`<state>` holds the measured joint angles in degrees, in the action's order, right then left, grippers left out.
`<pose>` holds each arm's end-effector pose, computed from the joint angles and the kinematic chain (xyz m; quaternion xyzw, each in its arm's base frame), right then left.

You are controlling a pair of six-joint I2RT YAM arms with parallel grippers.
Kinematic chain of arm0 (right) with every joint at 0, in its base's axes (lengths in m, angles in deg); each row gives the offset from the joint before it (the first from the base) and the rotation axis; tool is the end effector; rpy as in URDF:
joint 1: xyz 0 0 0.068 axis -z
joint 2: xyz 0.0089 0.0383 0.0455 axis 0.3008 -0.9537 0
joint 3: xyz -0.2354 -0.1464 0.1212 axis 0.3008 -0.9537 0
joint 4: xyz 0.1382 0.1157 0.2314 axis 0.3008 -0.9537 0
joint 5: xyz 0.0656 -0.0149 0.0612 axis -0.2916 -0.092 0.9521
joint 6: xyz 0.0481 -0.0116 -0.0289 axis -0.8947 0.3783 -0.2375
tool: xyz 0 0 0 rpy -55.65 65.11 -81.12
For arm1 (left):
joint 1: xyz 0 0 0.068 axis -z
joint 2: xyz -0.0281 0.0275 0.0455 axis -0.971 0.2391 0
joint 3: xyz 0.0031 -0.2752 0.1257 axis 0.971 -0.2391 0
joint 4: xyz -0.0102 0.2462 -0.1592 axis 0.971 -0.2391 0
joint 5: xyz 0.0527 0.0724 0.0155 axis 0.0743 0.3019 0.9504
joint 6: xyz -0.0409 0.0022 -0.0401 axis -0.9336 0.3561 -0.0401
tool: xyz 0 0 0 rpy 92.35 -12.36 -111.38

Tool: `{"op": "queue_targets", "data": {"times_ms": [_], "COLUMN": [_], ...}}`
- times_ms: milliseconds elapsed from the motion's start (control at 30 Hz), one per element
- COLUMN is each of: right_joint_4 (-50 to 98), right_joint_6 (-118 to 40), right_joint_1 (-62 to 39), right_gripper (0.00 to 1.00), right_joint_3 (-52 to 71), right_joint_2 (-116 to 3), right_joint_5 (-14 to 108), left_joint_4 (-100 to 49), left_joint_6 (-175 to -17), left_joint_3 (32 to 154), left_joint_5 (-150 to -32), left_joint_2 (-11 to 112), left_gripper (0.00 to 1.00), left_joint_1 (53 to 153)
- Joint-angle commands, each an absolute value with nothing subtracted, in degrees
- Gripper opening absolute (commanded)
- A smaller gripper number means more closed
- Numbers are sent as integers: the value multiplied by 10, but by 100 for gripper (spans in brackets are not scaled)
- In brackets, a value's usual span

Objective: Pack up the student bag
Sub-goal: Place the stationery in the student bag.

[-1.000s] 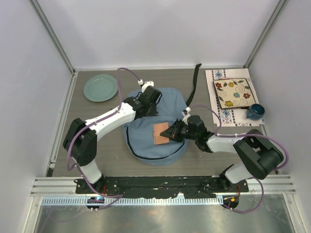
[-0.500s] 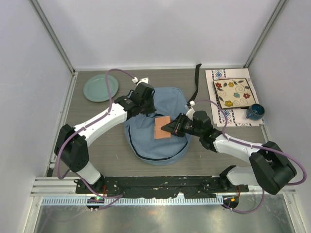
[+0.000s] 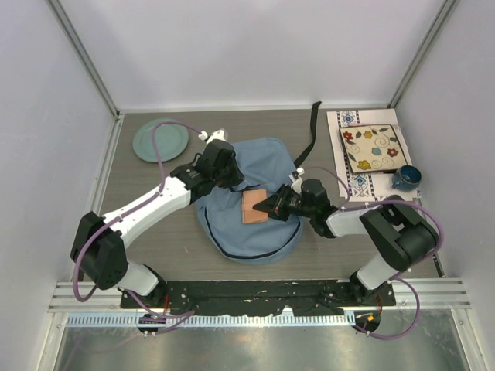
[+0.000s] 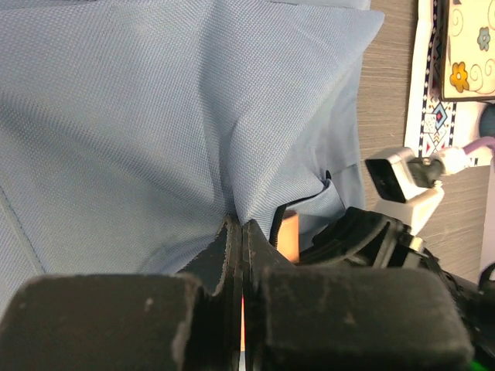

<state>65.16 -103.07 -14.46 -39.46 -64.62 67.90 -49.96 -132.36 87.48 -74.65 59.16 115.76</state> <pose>0.2446 0.1756 0.1508 0.1317 0.8002 0.5561 0.1819 0.2832 -0.2270 0.3059 -0.0953 0.8987 -0.2478 0.3492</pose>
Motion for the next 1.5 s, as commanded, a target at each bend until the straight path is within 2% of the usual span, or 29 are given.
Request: {"op": "queue_targets", "data": {"times_ms": [0,433,567,700,833,967,1200,1467], "right_joint_4": [765,834,807,843,951,968,863,820], "right_joint_6": [-1079,-1112,-1089,-1126,-1186,-1199,-1175,-1170], "right_joint_1": [-140,-143,-131,-121,-137,-152,-159,-119], "right_gripper": [1,1,1,1,1,1,1,1], "right_joint_3": [-397,-373,-373,-374,-393,-395,-357,-395], "right_joint_2": [-688,-675,-674,-732,-778,-793,-799,-798], "right_joint_5": [676,696,680,695,698,699,721,691], "left_joint_4": [-431,-413,-406,-393,-379,-371,-359,-338], "left_joint_6": [-1363,-1370,-1371,-1375,-1382,-1385,-1388,-1391], "left_joint_3": [861,844,837,834,832,829,821,802], "left_joint_5": [-776,-805,-807,-815,-819,-824,-824,-854], "left_joint_2": [541,556,551,546,547,550,548,525], "left_gripper": [0,0,0,0,0,0,0,0], "left_joint_1": [1163,1163,1163,1163,1163,1163,1161,1153]}}
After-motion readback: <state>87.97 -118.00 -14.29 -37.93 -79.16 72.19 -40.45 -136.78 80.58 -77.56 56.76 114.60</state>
